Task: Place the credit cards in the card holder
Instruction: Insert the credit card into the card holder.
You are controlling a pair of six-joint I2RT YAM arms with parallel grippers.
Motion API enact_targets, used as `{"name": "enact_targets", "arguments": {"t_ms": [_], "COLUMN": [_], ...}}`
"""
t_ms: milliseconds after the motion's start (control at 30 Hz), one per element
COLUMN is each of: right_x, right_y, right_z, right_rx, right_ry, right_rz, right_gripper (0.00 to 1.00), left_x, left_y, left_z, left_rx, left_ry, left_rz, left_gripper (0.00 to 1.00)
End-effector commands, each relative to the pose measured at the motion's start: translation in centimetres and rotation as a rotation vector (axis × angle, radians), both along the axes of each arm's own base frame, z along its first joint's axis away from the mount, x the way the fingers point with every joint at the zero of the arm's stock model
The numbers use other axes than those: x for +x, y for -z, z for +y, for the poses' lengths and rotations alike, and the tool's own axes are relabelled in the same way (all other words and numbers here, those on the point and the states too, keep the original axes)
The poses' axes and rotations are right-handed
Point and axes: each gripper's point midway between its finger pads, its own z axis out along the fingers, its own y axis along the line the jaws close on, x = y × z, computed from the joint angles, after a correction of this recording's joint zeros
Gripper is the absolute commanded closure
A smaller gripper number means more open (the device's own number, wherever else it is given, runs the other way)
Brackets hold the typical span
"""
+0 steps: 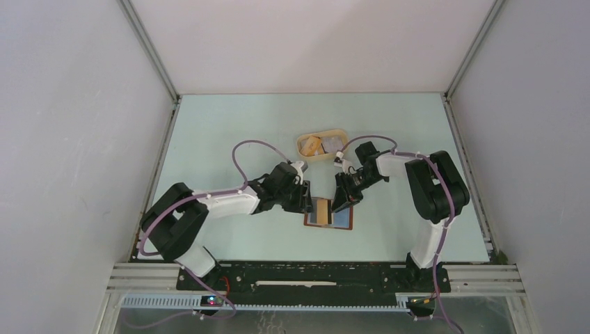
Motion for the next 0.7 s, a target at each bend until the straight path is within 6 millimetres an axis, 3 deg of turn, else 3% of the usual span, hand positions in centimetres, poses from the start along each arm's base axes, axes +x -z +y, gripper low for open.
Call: {"name": "enact_targets", "arguments": {"t_ms": [0, 367, 667], "right_x": [0.3, 0.0, -0.2], "right_y": [-0.2, -0.2, -0.3], "right_z": [0.4, 1.4, 1.9], "right_rx": [0.014, 0.024, 0.030], "right_ry": [0.012, -0.008, -0.021], "right_rz": [0.019, 0.048, 0.058], "right_gripper": [0.63, 0.64, 0.65], "left_x": [-0.6, -1.5, -1.4], "left_y": [0.9, 2.1, 1.3], "left_z": [-0.1, -0.7, -1.6], "left_rx": [-0.019, -0.026, -0.083], "left_ry": [0.006, 0.038, 0.067], "left_rz": [0.047, 0.127, 0.110], "left_gripper": [0.51, 0.60, 0.64]}}
